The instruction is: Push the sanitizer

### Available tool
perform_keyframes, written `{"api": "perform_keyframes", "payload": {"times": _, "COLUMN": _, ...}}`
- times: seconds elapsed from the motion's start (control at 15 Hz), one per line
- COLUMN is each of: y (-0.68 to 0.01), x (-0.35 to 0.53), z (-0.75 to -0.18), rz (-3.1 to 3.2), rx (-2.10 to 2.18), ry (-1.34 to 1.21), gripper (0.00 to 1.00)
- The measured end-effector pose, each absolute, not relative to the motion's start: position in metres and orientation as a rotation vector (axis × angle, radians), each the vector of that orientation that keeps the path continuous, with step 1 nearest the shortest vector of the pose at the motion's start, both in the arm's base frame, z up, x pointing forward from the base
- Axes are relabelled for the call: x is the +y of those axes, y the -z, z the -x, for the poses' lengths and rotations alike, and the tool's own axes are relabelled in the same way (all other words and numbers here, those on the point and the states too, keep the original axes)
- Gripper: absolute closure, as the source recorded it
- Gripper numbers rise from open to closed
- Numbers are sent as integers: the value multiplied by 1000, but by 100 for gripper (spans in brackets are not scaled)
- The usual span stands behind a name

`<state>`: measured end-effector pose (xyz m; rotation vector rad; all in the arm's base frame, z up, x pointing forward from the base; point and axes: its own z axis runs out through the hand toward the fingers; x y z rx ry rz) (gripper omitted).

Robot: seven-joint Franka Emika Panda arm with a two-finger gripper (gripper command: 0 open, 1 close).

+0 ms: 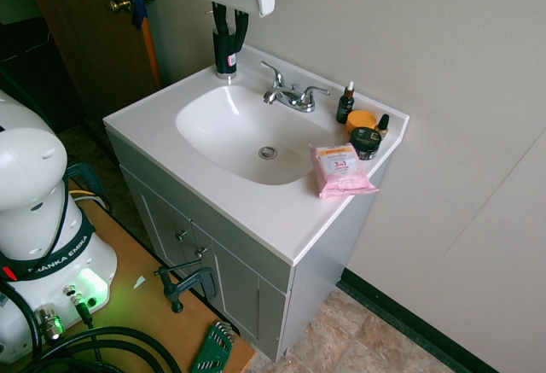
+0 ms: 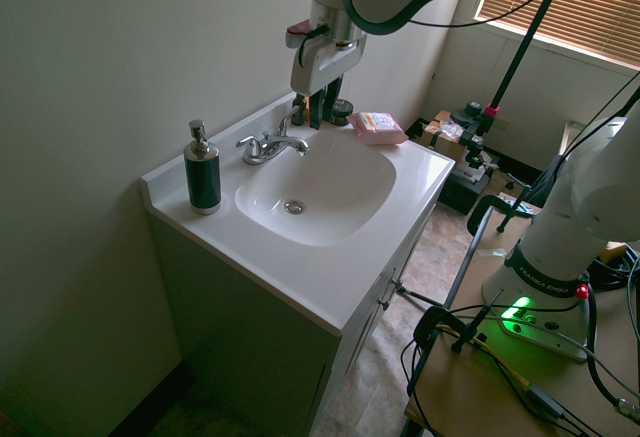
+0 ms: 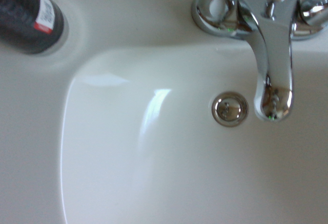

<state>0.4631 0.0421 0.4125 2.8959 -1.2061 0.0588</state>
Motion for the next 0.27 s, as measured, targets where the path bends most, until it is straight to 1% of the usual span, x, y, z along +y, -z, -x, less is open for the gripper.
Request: {"api": "perform_keyframes", "payload": {"times": 0.27, "y": -409, "x": 35, "z": -449, "rz": -2897, "rx": -1225, "ry": -53, "gripper": 0}}
